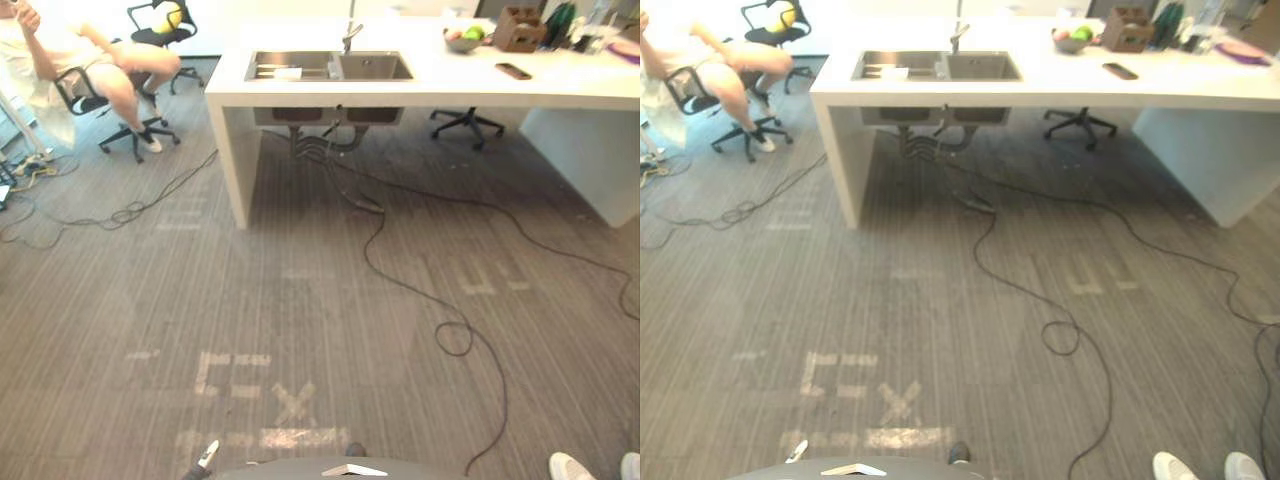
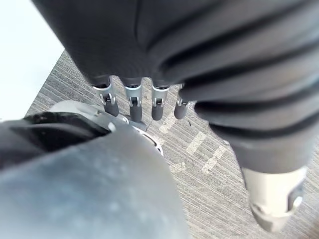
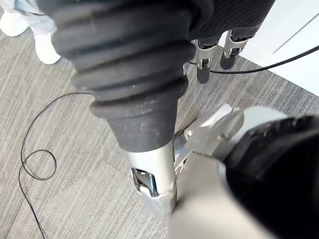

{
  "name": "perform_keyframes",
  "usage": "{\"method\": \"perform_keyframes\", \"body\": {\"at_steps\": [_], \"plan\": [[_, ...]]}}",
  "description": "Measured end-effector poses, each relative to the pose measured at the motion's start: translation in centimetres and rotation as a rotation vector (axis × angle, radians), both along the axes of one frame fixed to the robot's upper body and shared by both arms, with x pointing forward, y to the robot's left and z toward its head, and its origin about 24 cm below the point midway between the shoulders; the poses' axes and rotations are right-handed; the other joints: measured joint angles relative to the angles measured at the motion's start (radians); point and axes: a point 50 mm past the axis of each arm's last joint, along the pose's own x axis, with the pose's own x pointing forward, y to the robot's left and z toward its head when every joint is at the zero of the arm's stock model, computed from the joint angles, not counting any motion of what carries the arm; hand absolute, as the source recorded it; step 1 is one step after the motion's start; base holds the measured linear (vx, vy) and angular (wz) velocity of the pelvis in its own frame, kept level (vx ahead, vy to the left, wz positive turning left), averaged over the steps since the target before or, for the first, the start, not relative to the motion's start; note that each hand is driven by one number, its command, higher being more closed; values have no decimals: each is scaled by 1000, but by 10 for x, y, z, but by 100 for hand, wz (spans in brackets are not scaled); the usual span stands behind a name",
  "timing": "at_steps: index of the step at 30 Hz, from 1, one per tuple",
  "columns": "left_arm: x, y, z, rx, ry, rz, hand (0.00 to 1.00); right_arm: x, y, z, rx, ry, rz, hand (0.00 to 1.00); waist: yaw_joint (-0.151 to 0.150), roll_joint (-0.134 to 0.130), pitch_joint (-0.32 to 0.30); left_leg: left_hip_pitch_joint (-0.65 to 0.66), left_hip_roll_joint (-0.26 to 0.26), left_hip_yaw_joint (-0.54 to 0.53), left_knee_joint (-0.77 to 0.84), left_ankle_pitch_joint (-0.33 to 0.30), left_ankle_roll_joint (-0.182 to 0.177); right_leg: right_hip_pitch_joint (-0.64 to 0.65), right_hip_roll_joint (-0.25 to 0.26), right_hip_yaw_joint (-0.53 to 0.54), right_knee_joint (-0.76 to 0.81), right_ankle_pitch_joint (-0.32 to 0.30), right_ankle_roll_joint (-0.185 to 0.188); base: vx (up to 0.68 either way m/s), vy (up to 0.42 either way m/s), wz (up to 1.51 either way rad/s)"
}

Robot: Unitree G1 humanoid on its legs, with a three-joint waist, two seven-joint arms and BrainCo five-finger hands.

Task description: Walk over to the sink, pick up the cup, carry it to the dishwasher, place the cup inside the dishwasher, then close the dishwasher door

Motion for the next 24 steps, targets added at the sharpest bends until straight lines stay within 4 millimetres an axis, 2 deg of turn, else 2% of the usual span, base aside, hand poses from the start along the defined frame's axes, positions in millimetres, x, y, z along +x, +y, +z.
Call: {"method": "perform_keyframes", "body": {"at_steps": [3,7,8,10,12,15,17,20,24], "plan": [[6,0,1,16,-11,-74,0,34,-2,5,-58,-122,57,0,11,-6,7,21,2,-9,-10,12,3,16,4,-15,-5,-4,4,39,-2,12],[22,5,5,53,-62,-133,0,93,1,23,-124,-354,217,0,11,-12,11,23,0,-4,-13,13,5,13,2,-13,-6,-3,4,0,0,0],[27,5,6,59,-79,-119,0,98,2,25,-130,-375,239,0,11,-14,12,24,0,-4,-14,13,5,13,2,-13,-6,-3,4,0,0,0],[49,5,13,68,-173,-70,0,110,4,30,-131,-422,261,0,12,-19,18,30,0,-4,-25,16,2,14,2,-13,-6,-3,4,-18,0,-1],[81,2,24,121,-286,-31,0,120,7,34,-146,-448,322,0,13,-38,32,38,0,-2,-24,19,6,22,3,-12,-6,-3,4,-39,0,-2],[99,0,29,180,-317,-65,0,120,10,33,-149,-443,356,0,3,-46,41,50,-1,6,-25,19,6,30,2,-8,-6,-2,4,-28,7,-7],[99,-4,28,208,-305,-100,0,119,10,33,-151,-432,366,0,1,-40,47,59,-1,17,-26,16,6,33,2,-2,-6,-2,4,-19,9,-15],[89,-12,22,240,-252,-143,0,112,12,29,-137,-394,381,0,1,-27,61,74,0,26,-25,10,5,43,5,11,-6,-3,6,-19,2,-12],[69,-14,14,247,-197,-167,0,98,14,24,-145,-347,416,0,2,-26,64,85,5,42,-25,5,1,46,11,23,-6,-4,7,-23,-13,-11]]}}
